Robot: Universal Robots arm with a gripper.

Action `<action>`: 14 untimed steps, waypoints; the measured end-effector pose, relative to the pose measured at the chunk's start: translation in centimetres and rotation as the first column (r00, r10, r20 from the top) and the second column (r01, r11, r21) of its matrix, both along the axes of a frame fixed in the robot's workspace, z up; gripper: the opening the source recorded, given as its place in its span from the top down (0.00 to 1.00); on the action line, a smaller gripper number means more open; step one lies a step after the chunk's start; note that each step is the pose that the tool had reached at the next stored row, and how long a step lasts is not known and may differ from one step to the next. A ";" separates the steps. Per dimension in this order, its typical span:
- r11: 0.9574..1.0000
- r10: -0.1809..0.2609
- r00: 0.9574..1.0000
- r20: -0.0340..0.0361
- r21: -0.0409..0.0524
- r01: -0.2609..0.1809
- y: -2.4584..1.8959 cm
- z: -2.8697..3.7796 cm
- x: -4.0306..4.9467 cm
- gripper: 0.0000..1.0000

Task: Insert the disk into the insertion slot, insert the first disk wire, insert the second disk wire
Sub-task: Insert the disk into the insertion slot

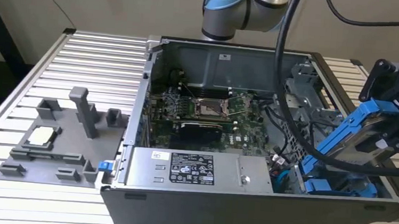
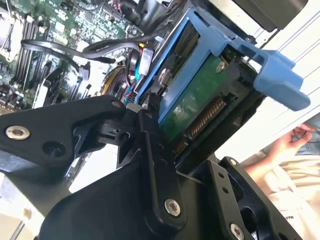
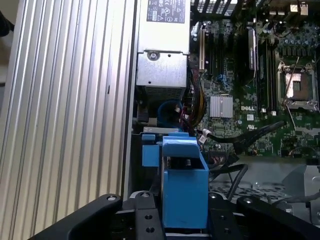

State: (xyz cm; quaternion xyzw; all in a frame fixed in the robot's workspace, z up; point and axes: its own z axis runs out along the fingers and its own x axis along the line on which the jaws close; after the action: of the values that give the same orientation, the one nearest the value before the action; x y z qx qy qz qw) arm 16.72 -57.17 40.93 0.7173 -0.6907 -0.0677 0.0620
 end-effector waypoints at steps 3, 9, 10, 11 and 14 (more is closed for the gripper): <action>1.000 0.000 1.000 0.001 0.000 0.000 0.00 -0.05 -0.19 0.67; 1.000 0.000 1.000 0.012 -0.002 0.000 0.00 -0.51 -0.58 0.67; 1.000 0.000 1.000 0.012 -0.003 0.000 0.01 -0.65 -0.63 0.67; 1.000 0.001 1.000 0.012 -0.003 -0.001 0.01 -0.74 -0.64 0.67; 1.000 0.001 1.000 0.011 -0.005 -0.001 0.01 -0.54 -0.66 0.67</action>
State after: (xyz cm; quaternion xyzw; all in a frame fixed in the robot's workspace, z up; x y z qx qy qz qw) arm 16.06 -57.17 40.39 0.7177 -0.6910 -0.0620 0.0599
